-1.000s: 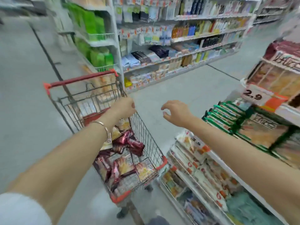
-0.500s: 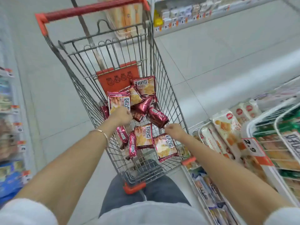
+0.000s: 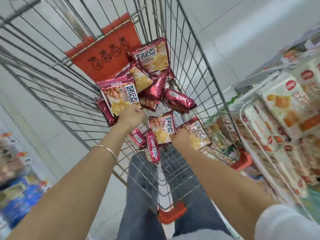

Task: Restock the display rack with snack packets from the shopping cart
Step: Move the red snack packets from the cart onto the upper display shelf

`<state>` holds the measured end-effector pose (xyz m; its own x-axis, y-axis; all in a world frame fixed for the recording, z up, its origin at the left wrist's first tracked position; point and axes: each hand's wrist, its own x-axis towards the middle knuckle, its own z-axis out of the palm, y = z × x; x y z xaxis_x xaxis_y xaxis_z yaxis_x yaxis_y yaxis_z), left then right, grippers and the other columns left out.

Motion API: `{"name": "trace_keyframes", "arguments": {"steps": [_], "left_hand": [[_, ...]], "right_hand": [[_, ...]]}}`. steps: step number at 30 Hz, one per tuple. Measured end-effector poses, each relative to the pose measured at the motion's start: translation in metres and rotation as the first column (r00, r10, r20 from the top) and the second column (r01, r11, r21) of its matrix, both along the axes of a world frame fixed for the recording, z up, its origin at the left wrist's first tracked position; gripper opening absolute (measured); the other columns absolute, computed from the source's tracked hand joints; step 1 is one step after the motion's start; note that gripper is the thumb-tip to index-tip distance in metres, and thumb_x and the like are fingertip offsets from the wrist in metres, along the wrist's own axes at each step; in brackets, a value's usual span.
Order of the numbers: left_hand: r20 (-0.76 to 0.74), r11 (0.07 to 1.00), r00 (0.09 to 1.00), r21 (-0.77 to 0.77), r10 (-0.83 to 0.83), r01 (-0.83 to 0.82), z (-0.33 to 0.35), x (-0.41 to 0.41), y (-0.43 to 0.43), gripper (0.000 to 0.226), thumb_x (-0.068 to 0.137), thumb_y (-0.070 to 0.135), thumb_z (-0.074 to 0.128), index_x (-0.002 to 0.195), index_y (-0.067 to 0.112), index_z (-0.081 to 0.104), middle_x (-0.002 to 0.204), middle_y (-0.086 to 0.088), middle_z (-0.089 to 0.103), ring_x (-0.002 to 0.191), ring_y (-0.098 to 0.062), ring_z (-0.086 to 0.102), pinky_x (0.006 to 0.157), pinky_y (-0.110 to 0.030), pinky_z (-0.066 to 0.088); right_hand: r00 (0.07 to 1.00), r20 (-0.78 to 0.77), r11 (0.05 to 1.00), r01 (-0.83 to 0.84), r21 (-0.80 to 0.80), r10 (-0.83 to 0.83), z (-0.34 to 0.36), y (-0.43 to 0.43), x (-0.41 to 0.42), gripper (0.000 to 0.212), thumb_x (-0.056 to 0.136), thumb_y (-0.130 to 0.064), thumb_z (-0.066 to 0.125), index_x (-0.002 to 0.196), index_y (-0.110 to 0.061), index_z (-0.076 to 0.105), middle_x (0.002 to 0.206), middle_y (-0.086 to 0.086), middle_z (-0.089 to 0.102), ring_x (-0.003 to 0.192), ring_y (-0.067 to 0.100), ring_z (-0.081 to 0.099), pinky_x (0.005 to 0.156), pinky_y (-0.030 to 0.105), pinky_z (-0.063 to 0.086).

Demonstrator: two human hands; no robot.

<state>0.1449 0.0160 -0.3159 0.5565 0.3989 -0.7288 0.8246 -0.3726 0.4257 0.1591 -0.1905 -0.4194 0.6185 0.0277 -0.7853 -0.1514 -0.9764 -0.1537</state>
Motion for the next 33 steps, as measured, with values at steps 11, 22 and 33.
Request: {"name": "trace_keyframes", "arguments": {"steps": [11,22,33], "left_hand": [[-0.090,0.975,0.996,-0.221,-0.025,0.004,-0.014,0.006,0.017,0.021,0.098,0.017,0.050,0.095,0.001,0.064,0.082,0.000,0.054,0.086,-0.023,0.055,0.090,-0.042,0.056],[-0.129,0.889,0.942,-0.391,-0.309,0.238,0.009,0.022,-0.026,0.095,0.069,0.076,0.070,0.141,0.018,0.049,0.145,0.000,0.049,0.131,-0.023,0.048,0.112,-0.043,0.038],[0.011,0.901,0.904,-0.096,0.427,-0.424,0.011,-0.008,0.018,0.069,0.087,0.041,0.073,0.137,0.002,0.048,0.121,-0.016,0.066,0.084,-0.023,0.068,0.087,-0.042,0.054]], "right_hand": [[0.998,-0.001,0.997,-0.067,0.028,0.067,0.002,-0.010,0.004,0.013,0.091,-0.015,0.067,0.083,-0.006,0.064,0.074,-0.001,0.056,0.074,0.015,0.053,0.082,0.028,0.053],[0.994,-0.102,0.893,0.001,0.451,0.050,0.117,-0.066,0.066,0.022,0.091,-0.011,0.068,0.076,-0.027,0.075,0.092,0.010,0.069,0.084,0.023,0.065,0.079,0.034,0.056],[0.915,0.309,0.928,-0.325,0.184,0.259,0.068,0.026,0.108,0.068,0.093,-0.001,0.052,0.155,-0.011,0.025,0.163,0.011,0.019,0.119,0.031,0.058,0.088,0.038,0.051]]}}
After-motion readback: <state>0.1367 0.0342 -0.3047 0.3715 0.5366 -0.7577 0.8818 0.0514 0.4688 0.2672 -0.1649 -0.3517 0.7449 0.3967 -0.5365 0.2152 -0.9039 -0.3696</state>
